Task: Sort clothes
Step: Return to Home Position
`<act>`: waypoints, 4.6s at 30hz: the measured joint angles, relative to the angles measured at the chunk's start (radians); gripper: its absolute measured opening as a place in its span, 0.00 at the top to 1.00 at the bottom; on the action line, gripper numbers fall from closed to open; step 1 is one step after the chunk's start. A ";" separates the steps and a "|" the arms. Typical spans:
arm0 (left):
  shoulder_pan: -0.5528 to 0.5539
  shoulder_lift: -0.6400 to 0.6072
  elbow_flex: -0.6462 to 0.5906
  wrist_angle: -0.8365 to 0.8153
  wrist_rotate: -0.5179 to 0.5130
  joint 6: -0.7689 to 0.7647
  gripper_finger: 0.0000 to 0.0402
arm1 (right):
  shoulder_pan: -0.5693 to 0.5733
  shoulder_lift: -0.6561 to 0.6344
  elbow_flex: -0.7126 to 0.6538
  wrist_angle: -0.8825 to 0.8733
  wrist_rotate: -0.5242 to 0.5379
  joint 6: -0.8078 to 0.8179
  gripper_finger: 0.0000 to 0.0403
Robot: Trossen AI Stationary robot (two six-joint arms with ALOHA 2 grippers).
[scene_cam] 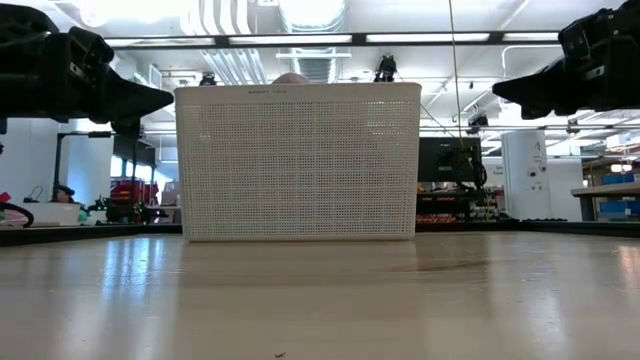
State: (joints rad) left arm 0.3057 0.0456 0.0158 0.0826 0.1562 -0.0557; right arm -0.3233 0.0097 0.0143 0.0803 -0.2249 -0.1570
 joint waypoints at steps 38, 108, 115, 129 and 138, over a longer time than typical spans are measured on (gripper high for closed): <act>0.000 0.202 0.002 -0.001 0.001 -0.014 0.94 | 0.000 0.005 -0.001 0.001 0.000 -0.011 1.00; 0.000 0.107 0.002 -0.001 0.000 -0.013 0.93 | 0.000 0.006 -0.001 0.001 0.000 -0.011 1.00; 0.000 0.107 0.002 -0.001 0.000 -0.013 0.92 | 0.000 0.006 -0.001 0.001 0.000 -0.011 1.00; 0.000 0.117 0.002 -0.001 0.000 -0.013 0.94 | 0.000 0.006 -0.001 0.000 0.000 -0.011 1.00; 0.000 0.116 0.002 -0.001 0.000 -0.013 0.91 | 0.000 0.006 -0.001 0.001 0.000 -0.011 1.00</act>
State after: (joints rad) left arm 0.3057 0.1619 0.0181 0.0818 0.1566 -0.0692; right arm -0.3232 0.0158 0.0130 0.0808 -0.2245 -0.1678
